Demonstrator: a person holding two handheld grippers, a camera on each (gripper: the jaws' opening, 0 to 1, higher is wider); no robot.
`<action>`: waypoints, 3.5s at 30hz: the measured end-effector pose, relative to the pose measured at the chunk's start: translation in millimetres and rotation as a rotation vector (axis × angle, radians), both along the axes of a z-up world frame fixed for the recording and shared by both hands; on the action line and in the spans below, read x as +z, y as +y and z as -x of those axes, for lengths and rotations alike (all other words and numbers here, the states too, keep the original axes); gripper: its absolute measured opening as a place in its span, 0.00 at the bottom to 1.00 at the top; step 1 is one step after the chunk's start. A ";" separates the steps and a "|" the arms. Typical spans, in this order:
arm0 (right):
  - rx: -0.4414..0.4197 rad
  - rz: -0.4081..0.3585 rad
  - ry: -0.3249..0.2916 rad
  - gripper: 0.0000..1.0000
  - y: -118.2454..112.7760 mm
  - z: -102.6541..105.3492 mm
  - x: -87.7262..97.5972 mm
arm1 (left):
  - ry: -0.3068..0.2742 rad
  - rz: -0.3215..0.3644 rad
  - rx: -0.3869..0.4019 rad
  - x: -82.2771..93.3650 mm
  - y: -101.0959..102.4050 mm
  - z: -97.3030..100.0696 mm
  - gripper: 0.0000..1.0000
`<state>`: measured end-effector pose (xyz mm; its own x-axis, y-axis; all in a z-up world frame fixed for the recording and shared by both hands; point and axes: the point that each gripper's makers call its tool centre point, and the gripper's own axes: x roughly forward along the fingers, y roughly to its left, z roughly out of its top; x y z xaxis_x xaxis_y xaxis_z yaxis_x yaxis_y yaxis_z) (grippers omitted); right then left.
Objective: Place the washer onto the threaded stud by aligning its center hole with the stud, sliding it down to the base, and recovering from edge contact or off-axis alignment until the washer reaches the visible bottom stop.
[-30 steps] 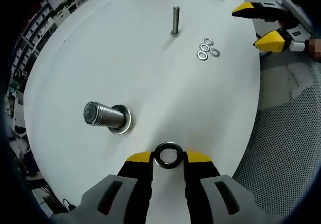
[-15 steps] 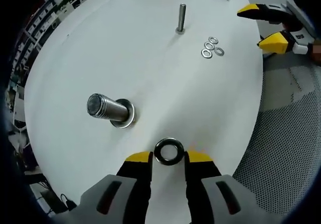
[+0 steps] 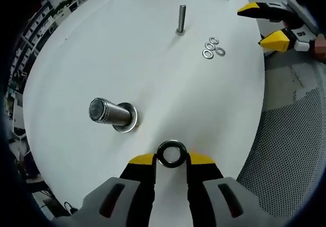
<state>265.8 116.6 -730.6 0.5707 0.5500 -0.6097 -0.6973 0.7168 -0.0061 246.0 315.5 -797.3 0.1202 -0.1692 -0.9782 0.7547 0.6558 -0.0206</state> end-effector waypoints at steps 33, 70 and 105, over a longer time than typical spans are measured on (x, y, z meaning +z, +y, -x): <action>-0.002 0.007 0.005 0.48 0.2 0.5 -1.4 | 0.053 -0.071 0.083 -0.5 -1.0 -0.6 0.21; 0.002 0.006 0.013 0.47 0.4 0.9 -3.3 | -0.032 -0.014 0.035 37.6 19.0 -21.1 0.19; -0.010 0.015 0.012 0.47 -1.4 0.1 -4.1 | -0.098 0.014 0.007 73.3 8.4 -68.3 0.19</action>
